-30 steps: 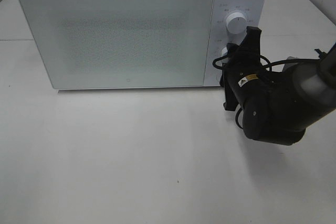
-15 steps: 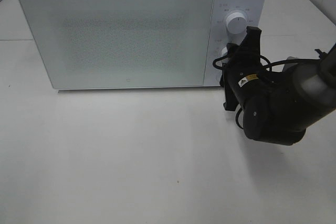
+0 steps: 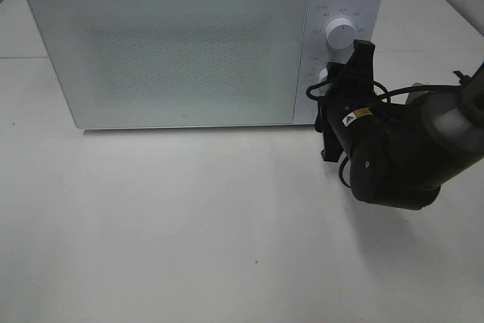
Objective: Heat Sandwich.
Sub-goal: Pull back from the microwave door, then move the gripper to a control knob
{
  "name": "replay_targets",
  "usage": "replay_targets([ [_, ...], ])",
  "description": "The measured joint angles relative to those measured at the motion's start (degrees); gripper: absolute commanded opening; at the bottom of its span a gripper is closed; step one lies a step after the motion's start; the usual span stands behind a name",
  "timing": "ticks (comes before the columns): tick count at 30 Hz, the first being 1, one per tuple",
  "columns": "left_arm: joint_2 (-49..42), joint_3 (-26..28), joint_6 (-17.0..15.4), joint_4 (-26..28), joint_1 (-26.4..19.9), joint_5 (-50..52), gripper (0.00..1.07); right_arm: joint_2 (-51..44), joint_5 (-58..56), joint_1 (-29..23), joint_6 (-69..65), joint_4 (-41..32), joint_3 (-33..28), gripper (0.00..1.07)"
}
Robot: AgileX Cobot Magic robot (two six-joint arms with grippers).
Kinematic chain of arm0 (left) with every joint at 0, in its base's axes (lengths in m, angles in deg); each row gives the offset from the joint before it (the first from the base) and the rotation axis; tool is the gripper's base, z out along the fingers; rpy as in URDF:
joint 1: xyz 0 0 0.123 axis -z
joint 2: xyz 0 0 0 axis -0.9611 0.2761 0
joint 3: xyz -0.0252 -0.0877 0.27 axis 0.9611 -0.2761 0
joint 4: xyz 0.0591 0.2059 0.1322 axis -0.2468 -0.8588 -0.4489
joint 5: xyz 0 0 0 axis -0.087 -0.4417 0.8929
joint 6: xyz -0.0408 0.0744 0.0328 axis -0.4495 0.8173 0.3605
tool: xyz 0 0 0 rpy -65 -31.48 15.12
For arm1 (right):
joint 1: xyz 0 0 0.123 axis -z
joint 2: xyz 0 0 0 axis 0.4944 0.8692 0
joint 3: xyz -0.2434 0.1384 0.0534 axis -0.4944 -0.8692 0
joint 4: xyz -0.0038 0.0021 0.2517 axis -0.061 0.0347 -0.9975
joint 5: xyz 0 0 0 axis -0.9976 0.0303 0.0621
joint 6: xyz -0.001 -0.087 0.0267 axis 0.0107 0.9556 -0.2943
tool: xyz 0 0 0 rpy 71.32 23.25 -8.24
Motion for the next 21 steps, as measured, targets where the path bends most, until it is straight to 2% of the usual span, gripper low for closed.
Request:
replay_targets([
  [3, 0.0, 0.0, 0.0, 0.0, 0.0, 0.0, 0.98, 0.2, -0.3, 0.0, 0.0, 0.0, -0.2, 0.72],
  [15, 0.0, 0.0, 0.0, 0.0, 0.0, 0.0, 0.98, 0.3, -0.1, 0.0, 0.0, 1.0, -0.3, 0.72],
  [21, 0.0, 0.0, 0.0, 0.0, 0.0, 0.0, 0.98, -1.8, 1.5, 0.1, 0.0, 4.2, -1.7, 0.72],
])
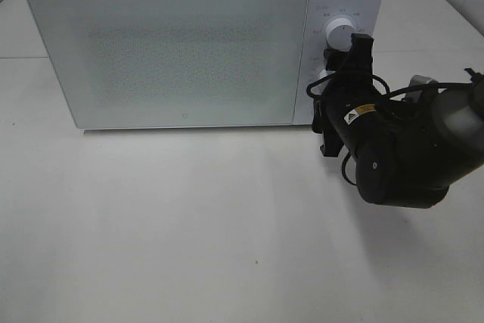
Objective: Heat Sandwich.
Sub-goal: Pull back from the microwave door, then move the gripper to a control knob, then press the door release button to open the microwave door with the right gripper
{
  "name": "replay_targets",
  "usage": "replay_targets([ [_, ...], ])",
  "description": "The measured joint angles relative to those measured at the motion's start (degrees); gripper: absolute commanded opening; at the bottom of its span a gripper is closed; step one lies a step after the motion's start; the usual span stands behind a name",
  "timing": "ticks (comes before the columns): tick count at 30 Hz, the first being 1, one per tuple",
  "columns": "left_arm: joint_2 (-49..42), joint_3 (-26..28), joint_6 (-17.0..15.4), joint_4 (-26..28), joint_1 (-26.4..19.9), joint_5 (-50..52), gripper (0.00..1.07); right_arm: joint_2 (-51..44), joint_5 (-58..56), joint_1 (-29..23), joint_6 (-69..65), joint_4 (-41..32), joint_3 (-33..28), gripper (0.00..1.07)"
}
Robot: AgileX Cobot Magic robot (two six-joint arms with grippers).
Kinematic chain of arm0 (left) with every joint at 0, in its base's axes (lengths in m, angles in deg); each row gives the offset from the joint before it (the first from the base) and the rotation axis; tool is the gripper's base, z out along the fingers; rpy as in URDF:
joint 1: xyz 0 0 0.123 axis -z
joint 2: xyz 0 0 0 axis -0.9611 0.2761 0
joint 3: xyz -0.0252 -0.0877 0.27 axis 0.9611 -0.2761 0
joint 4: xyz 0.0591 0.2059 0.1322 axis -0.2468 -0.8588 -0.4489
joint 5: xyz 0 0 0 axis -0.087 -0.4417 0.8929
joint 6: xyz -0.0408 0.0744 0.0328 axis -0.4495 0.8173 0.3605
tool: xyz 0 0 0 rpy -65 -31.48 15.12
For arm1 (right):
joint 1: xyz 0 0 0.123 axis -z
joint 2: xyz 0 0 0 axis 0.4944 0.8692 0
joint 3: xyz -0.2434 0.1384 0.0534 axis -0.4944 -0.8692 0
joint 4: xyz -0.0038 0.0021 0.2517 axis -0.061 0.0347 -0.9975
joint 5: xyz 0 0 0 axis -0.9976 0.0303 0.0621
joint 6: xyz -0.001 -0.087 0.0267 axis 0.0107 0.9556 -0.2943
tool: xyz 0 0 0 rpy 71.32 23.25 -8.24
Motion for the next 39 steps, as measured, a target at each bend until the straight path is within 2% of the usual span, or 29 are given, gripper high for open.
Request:
replay_targets([
  [11, 0.0, 0.0, 0.0, 0.0, 0.0, 0.0, 0.98, -4.5, 0.2, 0.0, 0.0, 2.5, -7.3, 0.71],
  [20, 0.0, 0.0, 0.0, 0.0, 0.0, 0.0, 0.98, -12.0, -0.1, 0.0, 4.7, 5.5, -14.7, 0.71],
  [24, 0.0, 0.0, 0.0, 0.0, 0.0, 0.0, 0.98, -18.3, -9.1, 0.0, 13.5, 9.2, -16.2, 0.71],
  [29, 0.0, 0.0, 0.0, 0.0, 0.0, 0.0, 0.98, -21.0, -15.2, 0.0, 19.4, 11.1, -16.2, 0.71],
  [33, 0.0, 0.0, 0.0, 0.0, 0.0, 0.0, 0.98, -26.0, -27.4, 0.0, 33.6, 13.7, -16.3, 0.71],
  [35, 0.0, 0.0, 0.0, 0.0, 0.0, 0.0, 0.98, -26.6, -29.1, 0.0, 35.7, 14.1, -16.3, 0.71],
  [37, 0.0, 0.0, 0.0, 0.0, 0.0, 0.0, 0.98, -28.9, -37.2, 0.0, 44.1, 14.9, -15.5, 0.71],
  [39, 0.0, 0.0, 0.0, 0.0, 0.0, 0.0, 0.98, -29.6, -40.3, 0.0, 47.5, 15.0, -14.9, 0.71],
])
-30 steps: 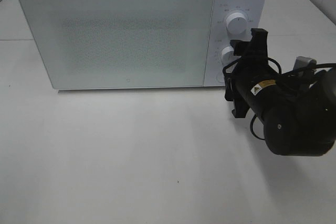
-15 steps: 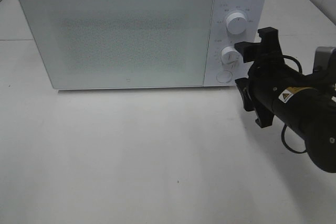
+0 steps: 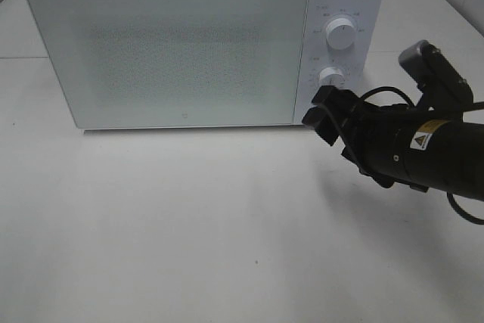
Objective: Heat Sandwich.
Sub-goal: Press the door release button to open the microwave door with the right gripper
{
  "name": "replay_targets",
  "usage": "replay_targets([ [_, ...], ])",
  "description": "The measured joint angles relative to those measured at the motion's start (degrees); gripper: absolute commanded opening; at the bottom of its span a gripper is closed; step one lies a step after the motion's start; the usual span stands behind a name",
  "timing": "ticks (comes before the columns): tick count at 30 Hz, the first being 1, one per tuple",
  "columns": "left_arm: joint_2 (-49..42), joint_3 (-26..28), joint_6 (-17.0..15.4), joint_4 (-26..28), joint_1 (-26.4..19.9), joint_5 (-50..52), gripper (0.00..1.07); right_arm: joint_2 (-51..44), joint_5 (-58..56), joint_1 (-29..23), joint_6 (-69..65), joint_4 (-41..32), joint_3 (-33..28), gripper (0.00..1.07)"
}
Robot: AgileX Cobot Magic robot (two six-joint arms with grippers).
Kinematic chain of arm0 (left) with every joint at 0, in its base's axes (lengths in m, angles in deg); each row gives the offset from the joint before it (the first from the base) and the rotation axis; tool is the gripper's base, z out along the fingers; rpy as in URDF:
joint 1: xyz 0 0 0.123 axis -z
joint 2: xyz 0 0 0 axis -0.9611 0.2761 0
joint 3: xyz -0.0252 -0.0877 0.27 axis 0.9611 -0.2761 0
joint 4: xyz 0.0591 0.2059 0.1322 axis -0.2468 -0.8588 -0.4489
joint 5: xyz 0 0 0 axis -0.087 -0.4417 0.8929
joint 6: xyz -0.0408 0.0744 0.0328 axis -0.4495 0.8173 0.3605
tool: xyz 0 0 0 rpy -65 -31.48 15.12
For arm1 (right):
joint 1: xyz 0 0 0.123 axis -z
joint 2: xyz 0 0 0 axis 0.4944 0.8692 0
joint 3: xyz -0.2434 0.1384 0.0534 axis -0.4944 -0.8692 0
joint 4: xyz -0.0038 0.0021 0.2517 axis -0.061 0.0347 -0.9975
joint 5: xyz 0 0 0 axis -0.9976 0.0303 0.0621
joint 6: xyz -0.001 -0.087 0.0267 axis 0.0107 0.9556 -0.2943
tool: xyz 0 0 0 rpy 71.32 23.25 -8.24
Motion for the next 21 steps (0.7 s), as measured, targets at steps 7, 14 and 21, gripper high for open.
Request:
replay_targets([
  [7, 0.0, 0.0, 0.0, 0.0, 0.0, 0.0, 0.98, -4.6, -23.1, 0.0, 23.8, 0.3, 6.5, 0.71],
  [14, 0.0, 0.0, 0.0, 0.0, 0.0, 0.0, 0.98, -6.8, -35.3, 0.0, 36.6, 0.6, 8.9, 0.71],
  [21, 0.0, 0.0, 0.0, 0.0, 0.0, 0.0, 0.98, -12.8, -46.9, 0.0, 41.7, 4.4, 9.3, 0.71],
])
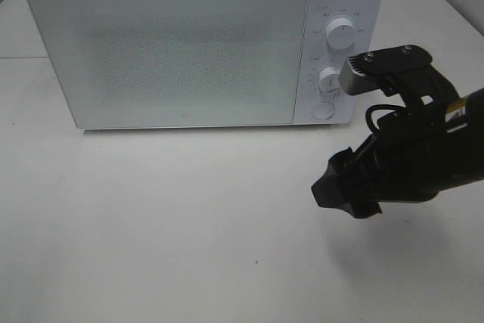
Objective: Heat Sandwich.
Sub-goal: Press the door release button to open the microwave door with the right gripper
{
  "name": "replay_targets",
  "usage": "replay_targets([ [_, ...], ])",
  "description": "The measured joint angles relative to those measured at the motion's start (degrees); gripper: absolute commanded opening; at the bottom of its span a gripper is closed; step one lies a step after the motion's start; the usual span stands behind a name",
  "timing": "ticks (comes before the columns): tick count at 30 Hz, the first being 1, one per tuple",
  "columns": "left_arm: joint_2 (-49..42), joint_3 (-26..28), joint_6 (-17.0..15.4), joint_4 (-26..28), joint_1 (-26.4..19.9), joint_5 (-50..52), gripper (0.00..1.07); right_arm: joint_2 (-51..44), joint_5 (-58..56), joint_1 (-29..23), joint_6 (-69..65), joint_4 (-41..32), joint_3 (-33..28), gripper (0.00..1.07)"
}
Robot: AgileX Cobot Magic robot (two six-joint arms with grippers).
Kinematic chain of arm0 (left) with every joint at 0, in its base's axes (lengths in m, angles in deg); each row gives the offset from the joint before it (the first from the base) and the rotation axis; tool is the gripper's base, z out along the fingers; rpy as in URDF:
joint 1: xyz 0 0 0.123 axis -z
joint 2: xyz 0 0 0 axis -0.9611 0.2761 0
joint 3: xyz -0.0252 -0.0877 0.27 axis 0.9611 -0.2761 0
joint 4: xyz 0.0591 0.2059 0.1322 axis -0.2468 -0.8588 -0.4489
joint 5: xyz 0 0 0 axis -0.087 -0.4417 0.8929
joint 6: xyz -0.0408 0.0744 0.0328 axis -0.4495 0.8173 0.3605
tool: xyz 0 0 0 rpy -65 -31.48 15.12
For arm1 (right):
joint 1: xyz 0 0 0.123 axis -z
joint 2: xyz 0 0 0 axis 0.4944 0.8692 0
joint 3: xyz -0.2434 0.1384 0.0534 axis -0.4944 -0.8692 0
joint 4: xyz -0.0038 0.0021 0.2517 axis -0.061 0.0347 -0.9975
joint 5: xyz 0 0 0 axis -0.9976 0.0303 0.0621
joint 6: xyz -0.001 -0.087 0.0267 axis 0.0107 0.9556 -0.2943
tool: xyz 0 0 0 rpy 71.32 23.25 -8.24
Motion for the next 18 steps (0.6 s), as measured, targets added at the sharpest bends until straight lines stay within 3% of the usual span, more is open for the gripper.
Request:
replay_targets([
  [5, 0.0, 0.0, 0.0, -0.1, 0.0, 0.0, 0.98, -8.2, -9.5, 0.0, 0.7, 3.4, 0.0, 0.71],
  [18, 0.0, 0.0, 0.0, -0.1, 0.0, 0.0, 0.98, -28.6, -23.9, 0.0, 0.8, 4.0, 0.0, 0.71],
])
